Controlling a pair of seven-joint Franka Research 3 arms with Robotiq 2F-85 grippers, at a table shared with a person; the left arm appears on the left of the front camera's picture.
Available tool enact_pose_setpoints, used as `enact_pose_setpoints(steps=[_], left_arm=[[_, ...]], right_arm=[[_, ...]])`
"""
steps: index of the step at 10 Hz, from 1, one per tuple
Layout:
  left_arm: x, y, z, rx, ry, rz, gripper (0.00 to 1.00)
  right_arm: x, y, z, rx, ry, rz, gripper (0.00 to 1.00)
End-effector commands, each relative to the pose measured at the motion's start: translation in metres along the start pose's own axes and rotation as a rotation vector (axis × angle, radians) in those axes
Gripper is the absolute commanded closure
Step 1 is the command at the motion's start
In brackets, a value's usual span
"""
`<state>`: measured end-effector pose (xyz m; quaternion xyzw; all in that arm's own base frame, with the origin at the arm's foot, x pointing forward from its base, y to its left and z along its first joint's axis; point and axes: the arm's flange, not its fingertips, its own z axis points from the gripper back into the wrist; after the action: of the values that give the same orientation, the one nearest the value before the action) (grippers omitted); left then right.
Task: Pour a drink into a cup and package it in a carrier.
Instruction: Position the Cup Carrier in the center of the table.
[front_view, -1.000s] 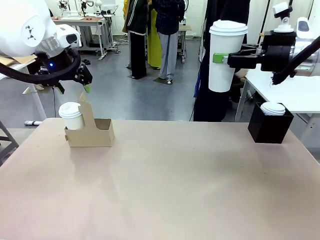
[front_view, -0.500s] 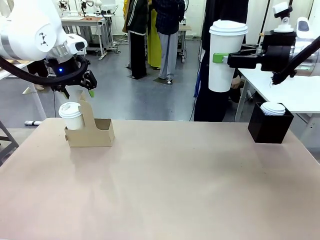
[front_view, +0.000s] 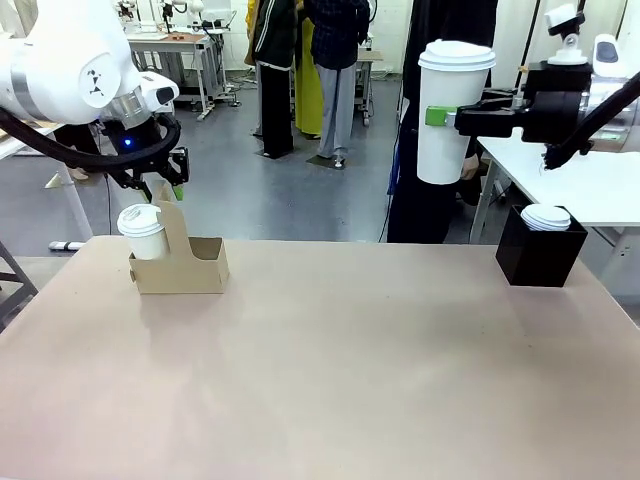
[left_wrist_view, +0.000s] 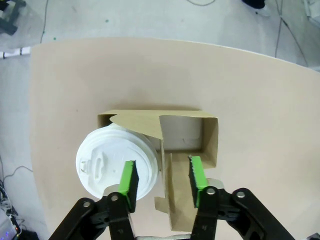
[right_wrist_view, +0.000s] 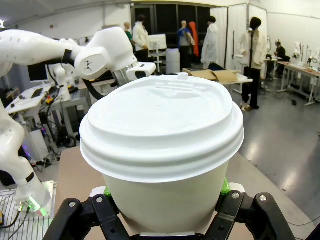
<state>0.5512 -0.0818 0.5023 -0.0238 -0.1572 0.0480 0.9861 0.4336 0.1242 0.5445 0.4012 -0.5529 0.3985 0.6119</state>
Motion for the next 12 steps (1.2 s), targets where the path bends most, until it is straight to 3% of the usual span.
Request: enact_pose_setpoints(steps=[1, 6, 7, 8, 12], left_arm=[[0.004, -0.007, 0.002, 0.039, 0.001, 0.014, 1.0], [0.003, -0.002, -0.004, 0.047, 0.033, 0.017, 1.0], [0.003, -0.002, -0.005, 0.025, 0.076, -0.008, 1.0], [0.001, -0.002, -0.005, 0.01, 0.017, -0.005, 1.0], [-0.007, -0.01, 0.011, -0.005, -0.008, -0.019, 0.98]], right_arm=[[0.003, 0.001, -0.002, -0.012, 0.002, 0.014, 0.2], [0.003, 0.001, -0.002, -0.012, 0.002, 0.014, 0.2], [0.003, 0.001, -0.002, -0.012, 0.002, 0.014, 0.2], [0.003, 0.001, -0.002, -0.012, 0.002, 0.014, 0.2], [0.003, 0.001, -0.002, -0.012, 0.002, 0.014, 0.2]])
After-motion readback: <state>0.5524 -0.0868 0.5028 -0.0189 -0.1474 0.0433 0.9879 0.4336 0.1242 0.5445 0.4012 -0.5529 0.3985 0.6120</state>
